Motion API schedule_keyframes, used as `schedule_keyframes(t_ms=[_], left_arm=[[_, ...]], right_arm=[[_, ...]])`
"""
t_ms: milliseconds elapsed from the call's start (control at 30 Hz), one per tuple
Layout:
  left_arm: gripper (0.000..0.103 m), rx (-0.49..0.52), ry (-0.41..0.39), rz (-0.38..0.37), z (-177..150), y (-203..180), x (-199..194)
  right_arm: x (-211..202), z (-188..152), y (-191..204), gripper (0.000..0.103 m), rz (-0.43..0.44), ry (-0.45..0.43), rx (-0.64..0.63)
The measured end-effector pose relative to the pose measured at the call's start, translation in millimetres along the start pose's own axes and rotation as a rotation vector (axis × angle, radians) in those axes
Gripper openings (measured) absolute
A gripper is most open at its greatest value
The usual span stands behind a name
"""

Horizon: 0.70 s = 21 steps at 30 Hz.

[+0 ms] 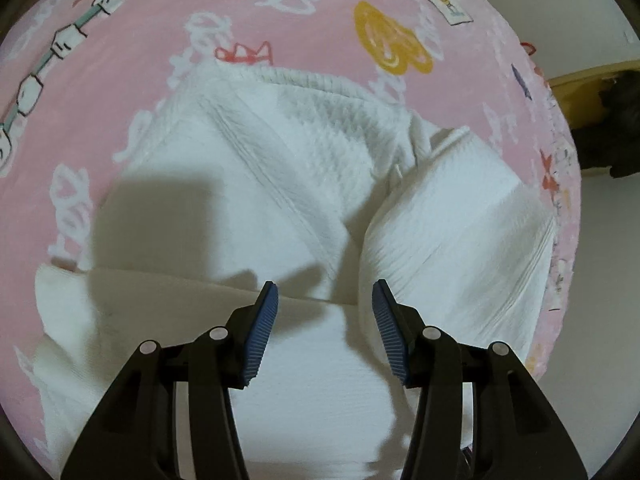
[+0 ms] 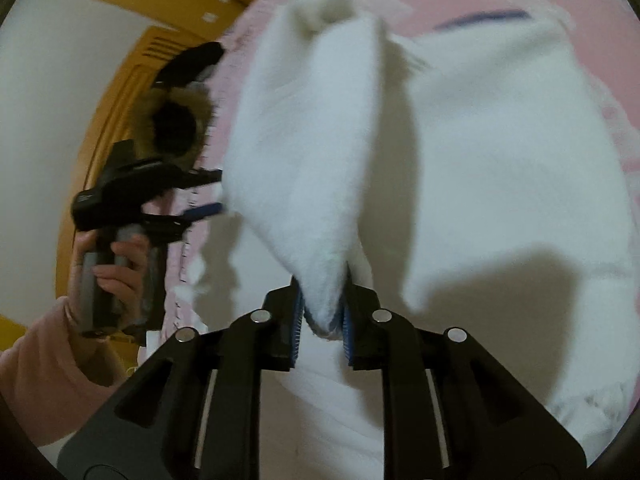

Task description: Fold large clothes

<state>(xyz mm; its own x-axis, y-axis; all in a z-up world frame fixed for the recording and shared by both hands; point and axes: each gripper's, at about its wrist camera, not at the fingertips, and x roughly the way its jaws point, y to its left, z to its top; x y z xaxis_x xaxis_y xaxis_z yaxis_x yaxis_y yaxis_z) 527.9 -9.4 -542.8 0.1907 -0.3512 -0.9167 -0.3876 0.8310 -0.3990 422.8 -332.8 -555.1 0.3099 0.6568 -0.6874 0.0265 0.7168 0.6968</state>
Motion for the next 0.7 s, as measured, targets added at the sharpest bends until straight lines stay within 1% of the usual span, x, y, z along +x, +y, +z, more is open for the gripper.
schedule_keyframes(t_ms=[33, 67, 100, 133, 167, 233, 267, 300, 333, 400, 433, 500, 533, 567, 600, 633, 700], left_arm=[[0.047, 0.006, -0.004, 0.009, 2.3, -1.0, 0.2], [0.047, 0.013, -0.006, 0.013, 4.2, 1.9, -0.1], [0.047, 0.019, -0.005, 0.018, 6.1, 0.2, 0.4], [0.047, 0.025, -0.002, 0.021, 5.5, 0.7, 1.3], [0.047, 0.034, 0.001, 0.025, 4.6, 1.3, 1.5], [0.047, 0.068, 0.004, 0.042, 4.2, -2.3, 2.3], [0.047, 0.081, 0.002, 0.055, 3.5, -3.2, 2.3], [0.047, 0.095, -0.005, 0.071, 3.2, -4.5, 2.7], [0.047, 0.102, -0.013, 0.088, 3.1, -4.2, 3.2], [0.047, 0.096, -0.025, 0.117, 2.7, -0.9, 4.1], [0.047, 0.086, -0.029, 0.129, 1.9, 2.1, 5.3], [0.047, 0.067, -0.029, 0.146, -0.5, 7.3, 7.0], [0.047, 0.059, -0.027, 0.149, -1.6, 9.2, 8.0], [0.047, 0.048, -0.022, 0.153, -3.4, 12.4, 8.5], [0.047, 0.042, -0.021, 0.154, -4.9, 15.3, 8.2], [0.047, 0.04, -0.021, 0.154, -5.9, 17.3, 8.0], [0.047, 0.038, -0.023, 0.153, -6.9, 20.4, 6.5]], right_arm=[[-2.7, -3.0, -6.1, 0.025, -0.007, 0.008, 0.019], [-7.2, -6.0, -10.4, 0.051, -0.022, 0.007, 0.036], [-13.7, -12.7, -12.8, 0.066, -0.044, 0.005, 0.05], [-18.8, -16.4, -17.9, 0.07, -0.059, -0.005, 0.067], [-25.2, -22.0, -21.3, 0.07, -0.064, -0.013, 0.082], [-39.6, -31.8, -23.2, 0.07, -0.122, 0.017, 0.095], [-48.6, -35.9, -22.9, 0.07, -0.16, 0.008, 0.093], [-63.5, -35.4, -13.9, 0.07, -0.186, -0.028, 0.069], [-77.9, -30.6, 4.0, 0.07, -0.206, -0.068, 0.006], [-86.1, -12.8, 43.1, 0.07, -0.264, -0.132, -0.17], [-81.6, 1.1, 65.7, 0.07, -0.275, -0.144, -0.26], [-58.8, 31.2, 99.5, 0.07, -0.301, -0.126, -0.354], [-45.0, 43.3, 109.0, 0.07, -0.329, -0.116, -0.372], [-22.8, 61.8, 117.7, 0.07, -0.38, -0.089, -0.369], [-1.6, 78.4, 120.8, 0.07, -0.389, -0.064, -0.34], [20.5, 92.1, 121.3, 0.07, -0.424, -0.018, -0.308], [49.5, 107.5, 117.0, 0.07, -0.456, 0.04, -0.252]])
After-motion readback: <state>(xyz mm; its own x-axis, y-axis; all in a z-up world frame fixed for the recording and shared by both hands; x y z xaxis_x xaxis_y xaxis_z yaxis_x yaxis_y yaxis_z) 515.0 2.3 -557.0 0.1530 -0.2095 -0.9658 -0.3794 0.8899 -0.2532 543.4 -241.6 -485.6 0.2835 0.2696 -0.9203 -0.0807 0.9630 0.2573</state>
